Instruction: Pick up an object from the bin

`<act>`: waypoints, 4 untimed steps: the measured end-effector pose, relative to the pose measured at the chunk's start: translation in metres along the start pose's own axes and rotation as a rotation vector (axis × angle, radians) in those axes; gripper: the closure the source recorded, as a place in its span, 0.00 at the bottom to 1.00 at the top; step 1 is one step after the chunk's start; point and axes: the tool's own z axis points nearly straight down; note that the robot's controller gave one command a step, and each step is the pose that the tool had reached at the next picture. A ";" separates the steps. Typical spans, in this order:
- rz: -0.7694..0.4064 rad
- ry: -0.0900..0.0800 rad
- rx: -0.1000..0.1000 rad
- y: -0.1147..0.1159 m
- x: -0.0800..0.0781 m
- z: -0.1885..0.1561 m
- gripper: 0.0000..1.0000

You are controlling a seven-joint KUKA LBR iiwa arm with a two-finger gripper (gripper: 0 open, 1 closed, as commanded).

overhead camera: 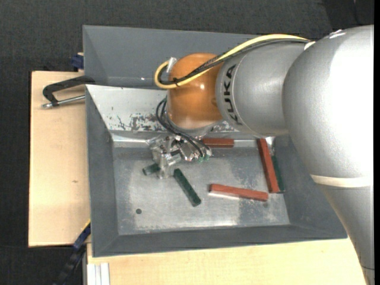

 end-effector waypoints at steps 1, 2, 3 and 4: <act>0.000 0.000 0.000 0.000 0.000 0.000 1.00; 0.004 0.006 0.000 -0.002 0.034 -0.140 1.00; 0.004 0.006 0.000 -0.002 0.034 -0.139 1.00; 0.087 0.011 0.000 0.006 0.023 -0.078 0.00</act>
Offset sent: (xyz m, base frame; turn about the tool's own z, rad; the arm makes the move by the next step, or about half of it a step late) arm -0.0333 -0.0163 0.1375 0.0031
